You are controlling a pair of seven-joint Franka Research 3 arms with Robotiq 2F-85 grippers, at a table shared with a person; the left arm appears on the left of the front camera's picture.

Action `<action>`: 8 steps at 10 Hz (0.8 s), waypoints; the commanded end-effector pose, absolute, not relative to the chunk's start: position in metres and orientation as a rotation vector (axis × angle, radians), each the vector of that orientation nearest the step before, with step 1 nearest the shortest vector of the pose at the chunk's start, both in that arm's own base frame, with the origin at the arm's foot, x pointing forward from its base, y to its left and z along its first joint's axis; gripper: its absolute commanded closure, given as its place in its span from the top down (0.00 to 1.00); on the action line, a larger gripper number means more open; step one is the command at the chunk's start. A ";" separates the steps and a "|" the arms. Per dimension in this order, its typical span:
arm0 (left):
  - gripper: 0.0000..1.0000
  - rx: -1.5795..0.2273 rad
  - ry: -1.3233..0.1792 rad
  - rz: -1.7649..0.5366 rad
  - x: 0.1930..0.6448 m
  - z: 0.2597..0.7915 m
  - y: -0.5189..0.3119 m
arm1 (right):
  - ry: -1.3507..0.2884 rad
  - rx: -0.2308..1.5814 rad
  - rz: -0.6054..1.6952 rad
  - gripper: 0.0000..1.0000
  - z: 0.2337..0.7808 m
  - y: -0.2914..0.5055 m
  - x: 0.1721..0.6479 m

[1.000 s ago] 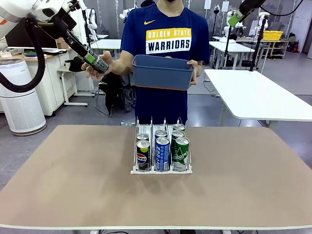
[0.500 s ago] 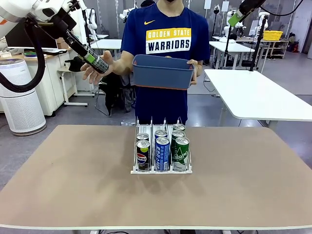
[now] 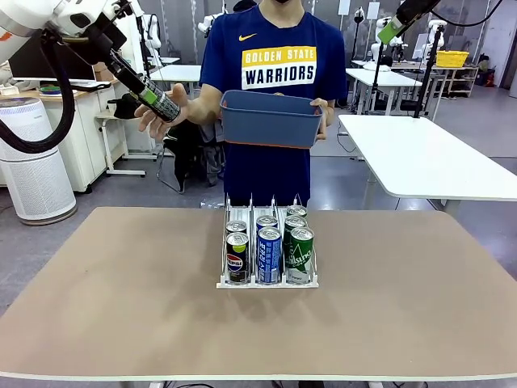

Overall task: Fill the beverage cans into the dispenser.
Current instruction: Place the picked Pepsi coke in the line of the Automatic Can Dispenser with the same cans.

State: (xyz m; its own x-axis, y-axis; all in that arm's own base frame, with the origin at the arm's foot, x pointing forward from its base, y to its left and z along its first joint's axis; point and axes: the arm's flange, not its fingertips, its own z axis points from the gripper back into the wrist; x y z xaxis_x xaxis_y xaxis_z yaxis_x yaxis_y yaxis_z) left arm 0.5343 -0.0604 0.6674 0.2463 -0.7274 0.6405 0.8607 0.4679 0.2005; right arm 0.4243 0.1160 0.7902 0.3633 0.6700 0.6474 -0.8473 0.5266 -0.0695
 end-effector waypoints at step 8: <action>0.58 -0.177 -0.535 -0.967 0.484 0.675 -0.085 | -0.678 0.298 0.994 1.00 0.790 0.116 0.424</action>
